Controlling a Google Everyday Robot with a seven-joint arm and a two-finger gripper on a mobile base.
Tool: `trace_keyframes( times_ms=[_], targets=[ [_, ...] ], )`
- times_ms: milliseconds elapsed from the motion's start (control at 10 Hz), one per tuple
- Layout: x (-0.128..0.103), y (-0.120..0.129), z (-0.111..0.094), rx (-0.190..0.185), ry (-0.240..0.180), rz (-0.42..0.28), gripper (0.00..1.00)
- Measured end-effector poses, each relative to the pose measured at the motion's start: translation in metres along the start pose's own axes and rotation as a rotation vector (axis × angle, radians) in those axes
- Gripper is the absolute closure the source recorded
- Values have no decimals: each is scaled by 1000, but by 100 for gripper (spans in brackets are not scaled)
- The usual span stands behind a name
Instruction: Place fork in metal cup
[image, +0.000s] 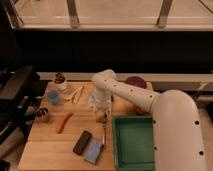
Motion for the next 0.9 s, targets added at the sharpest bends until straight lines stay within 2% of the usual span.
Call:
trace_keyframes(
  times_ms=[200,300,800,900],
  targets=[
    [-2,-1,11,0,-22,10,39],
    [-2,-1,13,0,-28,13,43],
    [-3,1,13,-5,-39,16,94],
    [-4,2,13,-12,-38,14,98]
  ],
)
